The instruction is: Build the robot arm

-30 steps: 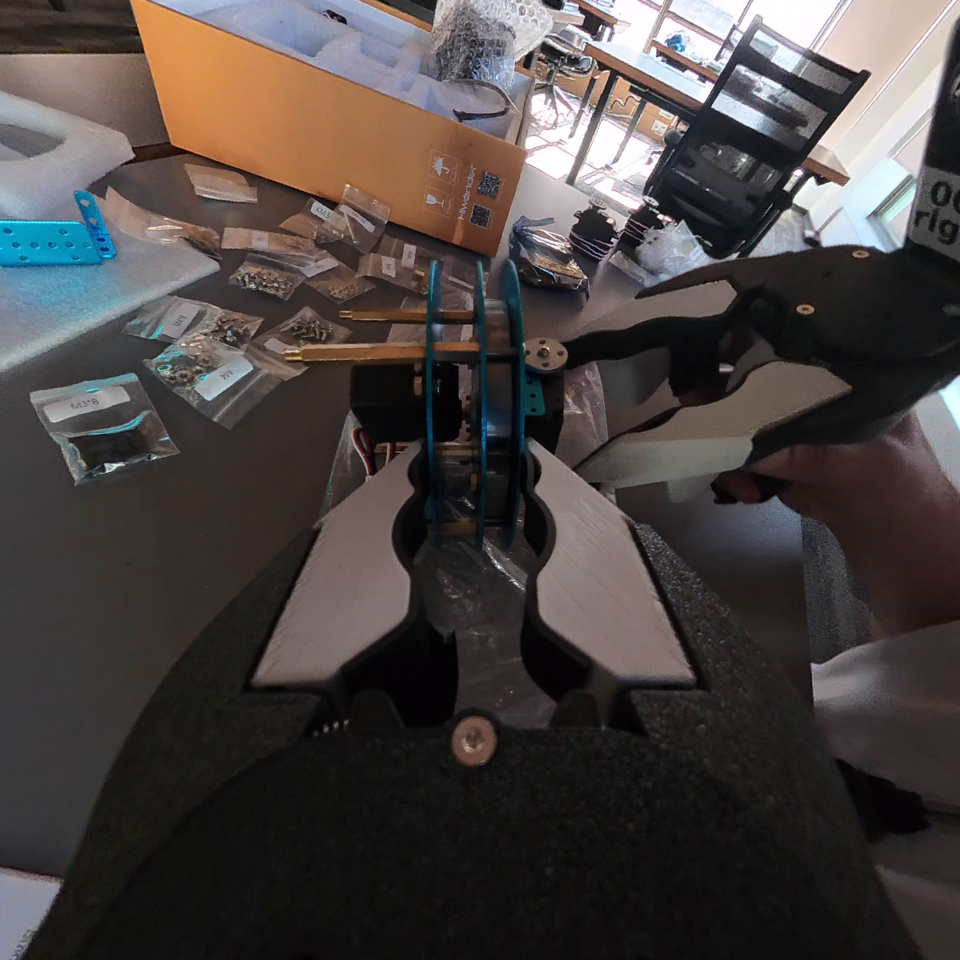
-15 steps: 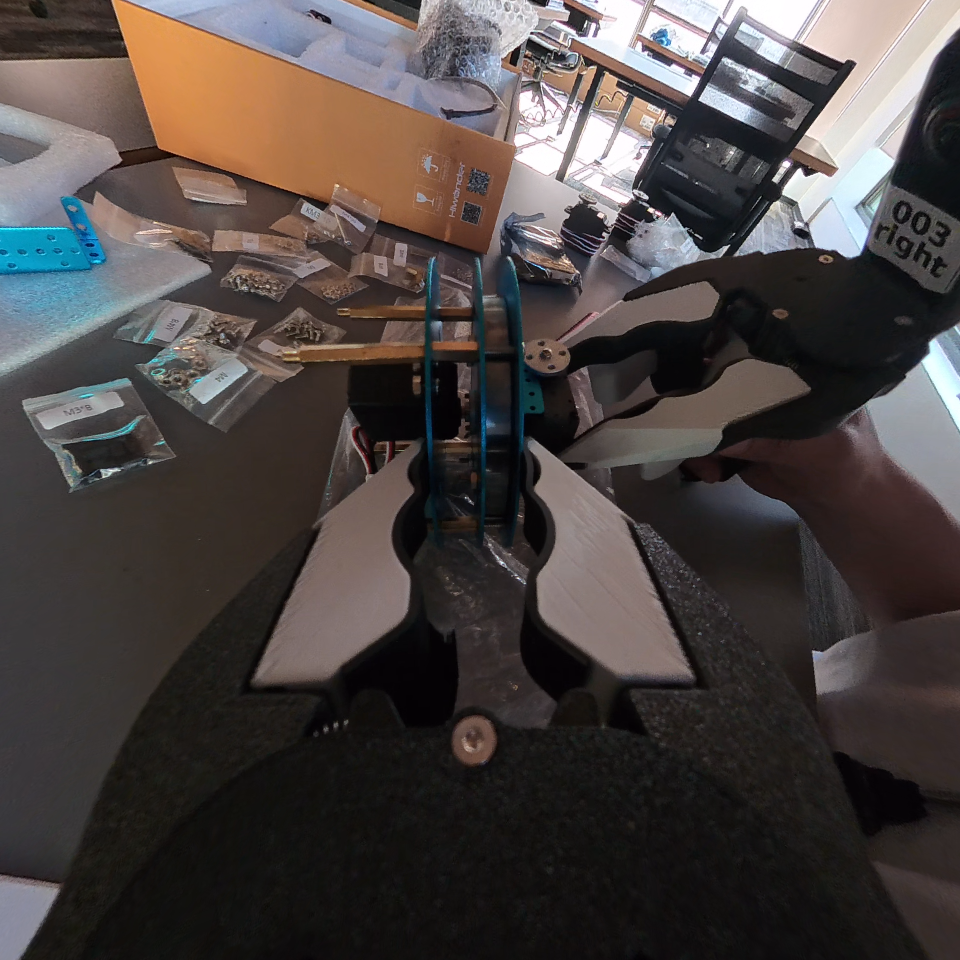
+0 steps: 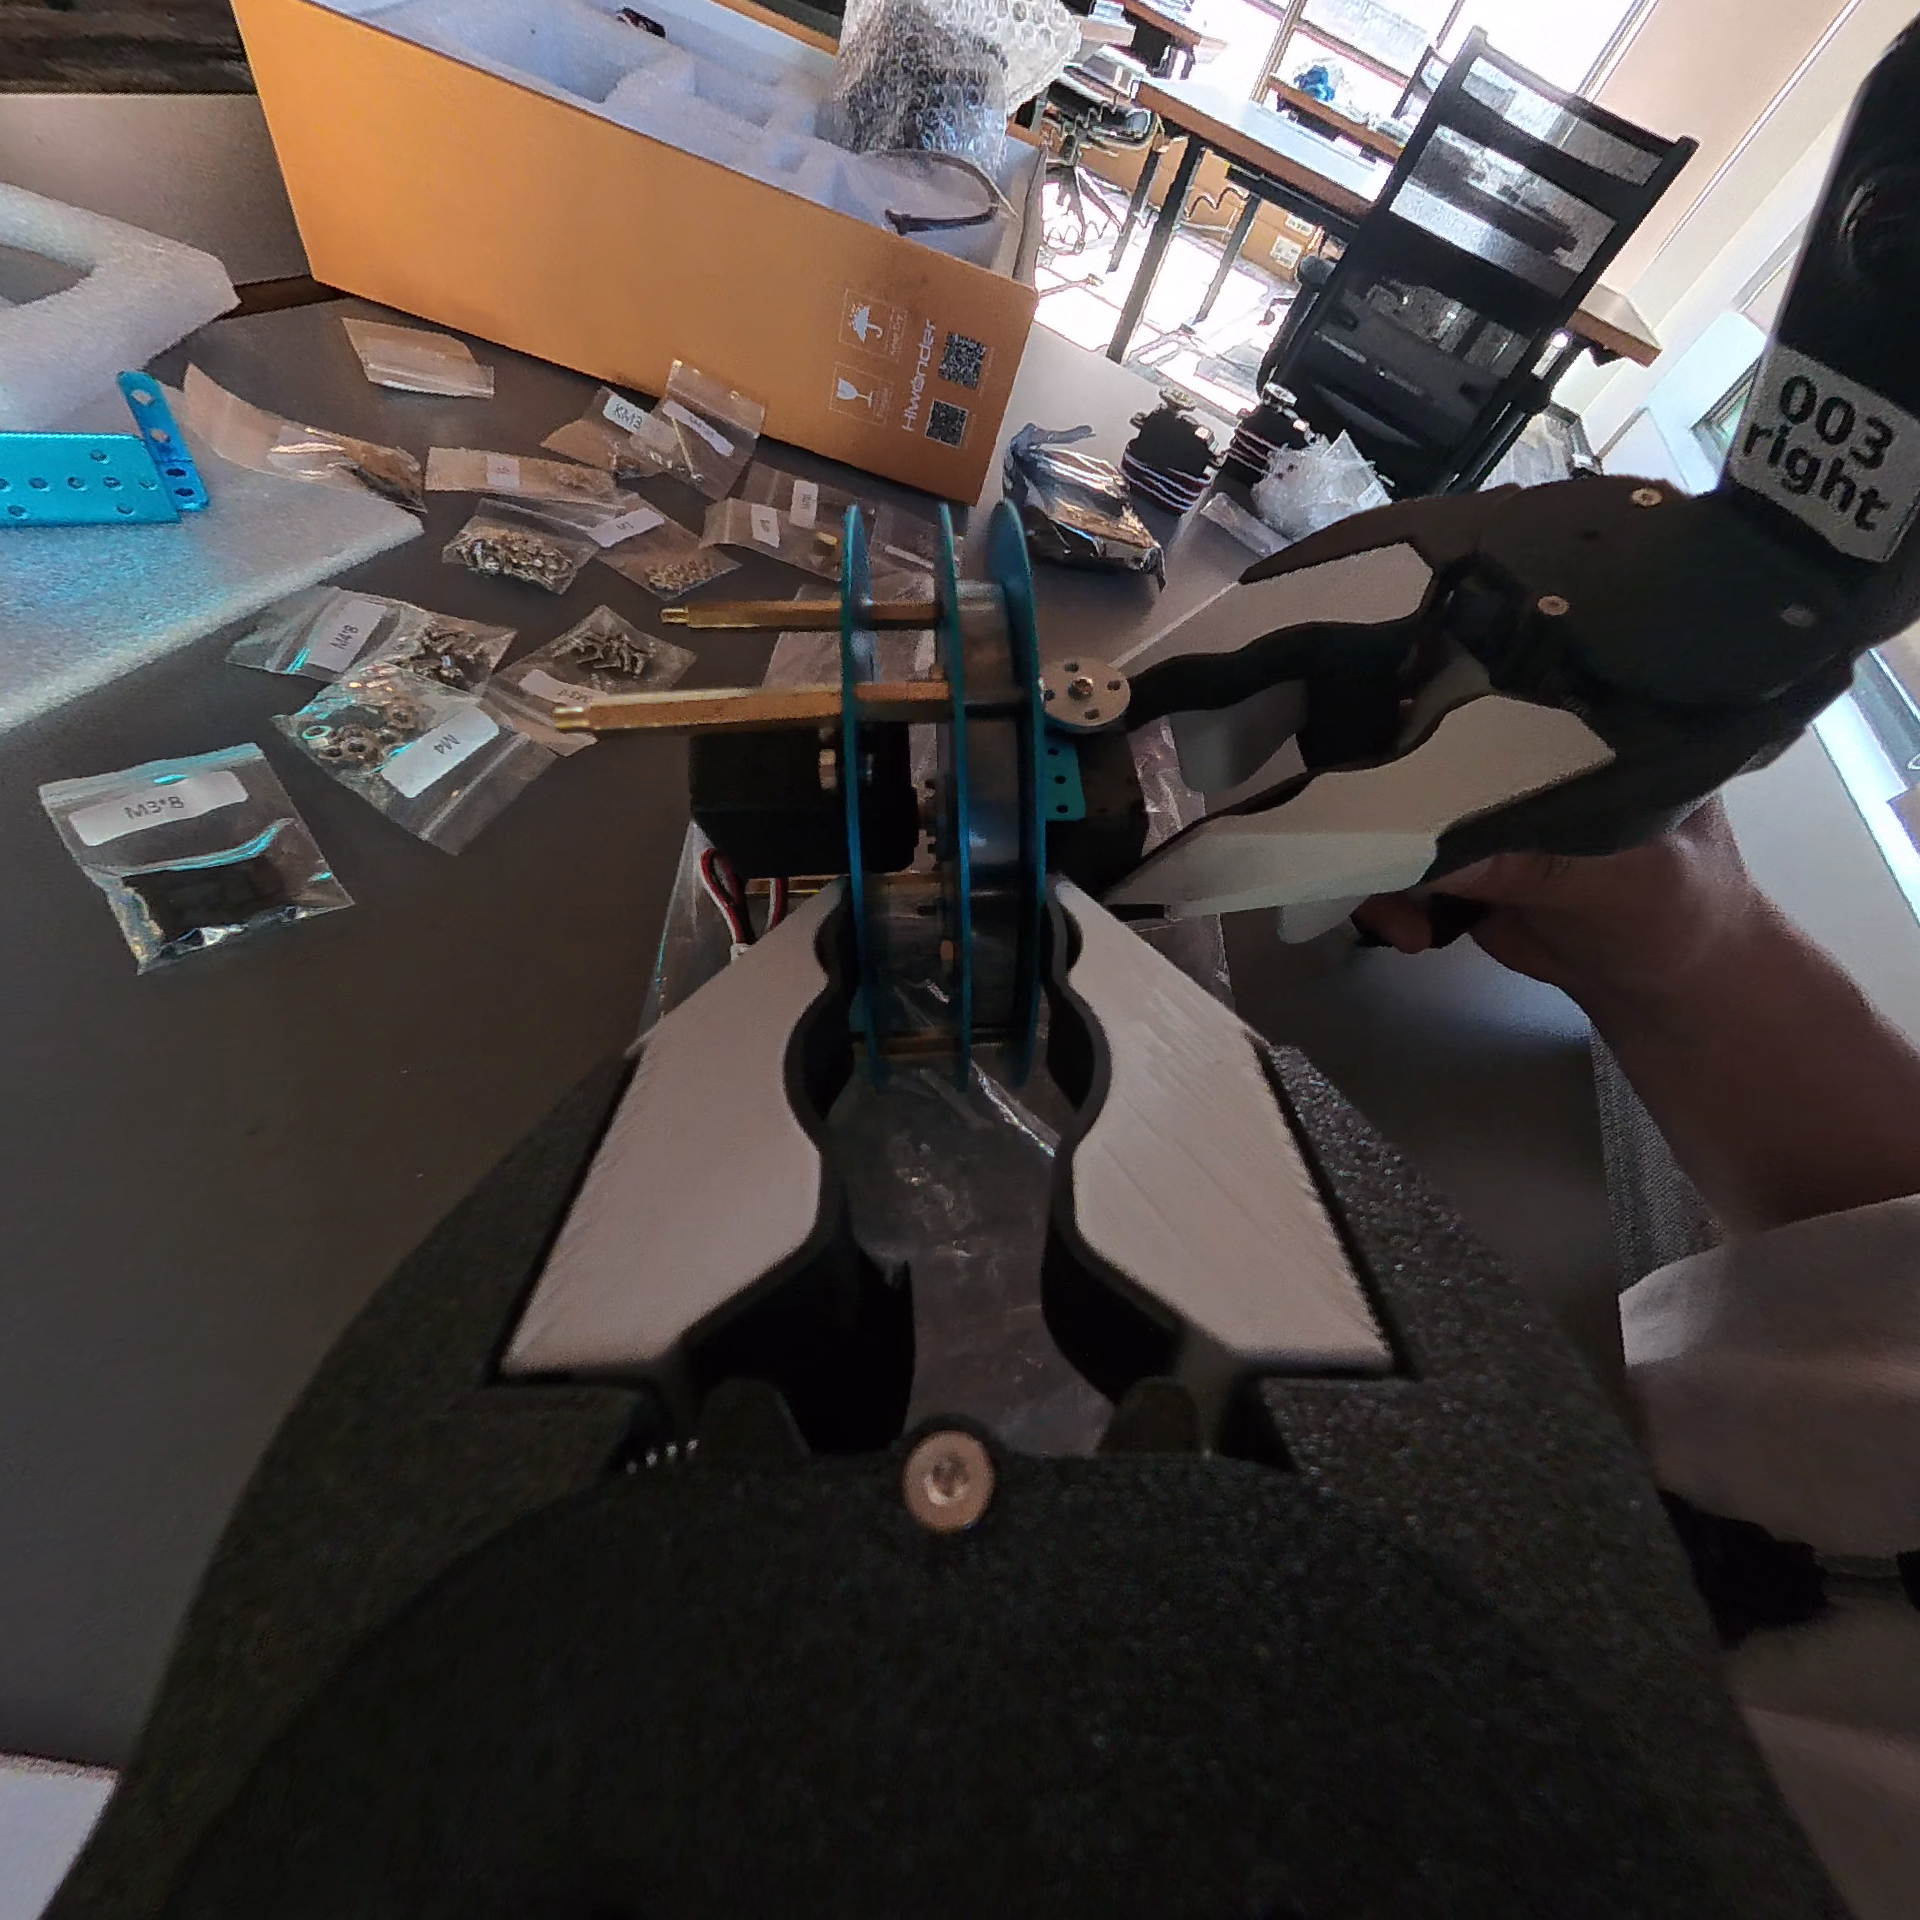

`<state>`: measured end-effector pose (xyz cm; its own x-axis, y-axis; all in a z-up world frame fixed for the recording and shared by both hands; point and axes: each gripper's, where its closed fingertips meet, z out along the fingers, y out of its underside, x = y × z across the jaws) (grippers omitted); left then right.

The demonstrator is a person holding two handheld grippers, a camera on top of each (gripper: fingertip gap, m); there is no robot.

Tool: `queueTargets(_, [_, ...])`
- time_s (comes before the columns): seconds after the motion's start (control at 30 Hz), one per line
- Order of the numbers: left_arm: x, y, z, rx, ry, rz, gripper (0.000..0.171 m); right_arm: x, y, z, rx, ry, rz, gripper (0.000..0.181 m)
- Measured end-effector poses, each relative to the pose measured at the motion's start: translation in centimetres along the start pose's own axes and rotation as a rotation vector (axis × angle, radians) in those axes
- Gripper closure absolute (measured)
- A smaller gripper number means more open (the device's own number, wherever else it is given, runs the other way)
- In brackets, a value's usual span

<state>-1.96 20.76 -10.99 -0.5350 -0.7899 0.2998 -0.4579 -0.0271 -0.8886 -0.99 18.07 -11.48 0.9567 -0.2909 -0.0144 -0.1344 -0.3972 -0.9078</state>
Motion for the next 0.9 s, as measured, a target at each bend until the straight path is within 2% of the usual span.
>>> queueTargets(0.13, [0.0,0.0,0.0,-0.002,0.001,-0.014,0.139,0.1,0.1,-0.2,0.008,-0.011,0.032,0.138])
queueTargets(0.23, [0.0,0.0,0.0,0.003,-0.012,-0.017,0.139,0.7,-0.4,-1.5,0.052,0.005,0.061,0.126])
queueTargets(0.27, [0.0,0.0,0.1,0.003,-0.016,-0.017,0.139,1.1,-0.6,-1.9,0.065,0.02,0.063,0.12])
queueTargets(0.37, [0.1,0.0,0.1,0.001,-0.02,-0.021,0.139,2.5,-0.2,-1.5,0.053,0.052,0.062,0.077])
queueTargets(0.4, [0.1,0.0,0.1,0.0,-0.018,-0.025,0.139,2.8,-0.1,-1.0,0.04,0.03,0.065,0.077])
queueTargets(0.5, [0.0,0.1,0.0,-0.001,-0.004,-0.036,0.139,3.0,0.2,-1.1,-0.003,-0.192,-0.015,0.115])
queueTargets(0.53, [0.0,0.1,-0.1,-0.001,0.004,-0.041,0.139,3.7,0.0,-1.2,0.001,-0.248,-0.027,0.121])
queueTargets(0.6, [-0.1,0.1,-0.1,0.002,0.016,-0.049,0.139,4.2,0.5,-1.3,-0.095,-0.464,0.032,0.11])
queueTargets(0.67, [-0.1,0.1,-0.1,0.004,0.018,-0.048,0.139,4.7,0.0,-0.9,-0.168,-0.66,0.141,0.117])
queueTargets(0.7, [-0.1,0.0,-0.1,0.005,0.018,-0.05,0.139,4.8,-0.3,-0.5,-0.188,-0.731,0.186,0.116])
queueTargets(0.73, [-0.1,0.0,0.0,0.007,0.018,-0.053,0.139,4.6,0.0,-0.2,-0.23,-0.792,0.205,0.122])
queueTargets(0.83, [-0.2,-0.1,0.1,0.013,0.017,-0.059,0.139,4.3,1.8,1.8,-0.34,-0.803,0.091,0.143])
queueTargets(0.9, [-0.6,-0.6,-0.1,0.028,-0.002,-0.076,0.14,4.1,1.5,2.3,-0.376,-0.806,0.052,0.142])
